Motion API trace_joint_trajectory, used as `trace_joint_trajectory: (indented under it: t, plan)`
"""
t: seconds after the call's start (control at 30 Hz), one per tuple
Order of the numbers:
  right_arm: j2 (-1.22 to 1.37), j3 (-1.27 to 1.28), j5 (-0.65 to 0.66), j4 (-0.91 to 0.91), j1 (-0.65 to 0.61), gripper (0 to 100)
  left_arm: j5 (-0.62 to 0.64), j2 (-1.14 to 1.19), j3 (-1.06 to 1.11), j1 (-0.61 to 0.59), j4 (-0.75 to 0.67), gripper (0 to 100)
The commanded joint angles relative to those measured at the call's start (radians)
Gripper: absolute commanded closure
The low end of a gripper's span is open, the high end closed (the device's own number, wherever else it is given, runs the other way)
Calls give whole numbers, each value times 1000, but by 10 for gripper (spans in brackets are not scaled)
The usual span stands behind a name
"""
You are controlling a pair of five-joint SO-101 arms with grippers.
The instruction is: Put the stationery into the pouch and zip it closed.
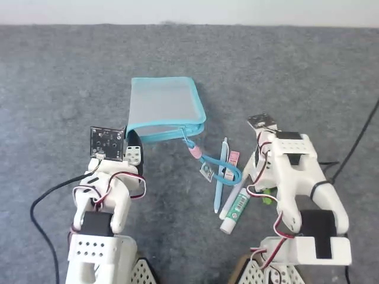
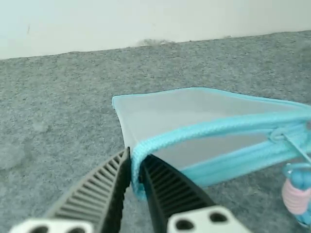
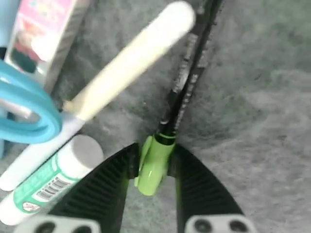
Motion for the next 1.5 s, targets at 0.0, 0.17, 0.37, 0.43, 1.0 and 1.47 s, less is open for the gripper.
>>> trace_joint_trajectory:
  t: [0.0, 0.17, 0.37, 0.43, 1.0, 1.47]
  plan:
    - [-91, -23, 12, -5, 67, 987, 14, -21, -19, -3, -37, 989]
    - [-317, -72, 31, 130, 108, 991, 14, -21, -18, -2, -38, 989]
    - [-656, -247, 86, 481, -168, 991, 18, -21, -18, 3, -44, 989]
    - [-699, -331, 81, 595, -321, 991, 18, -15, -7, 3, -75, 989]
    - [-315, -555, 26, 662, -642, 991, 14, -15, 28, 5, -133, 989]
    - [-15, -872, 25, 668, -642, 991, 14, -14, 31, 5, -129, 989]
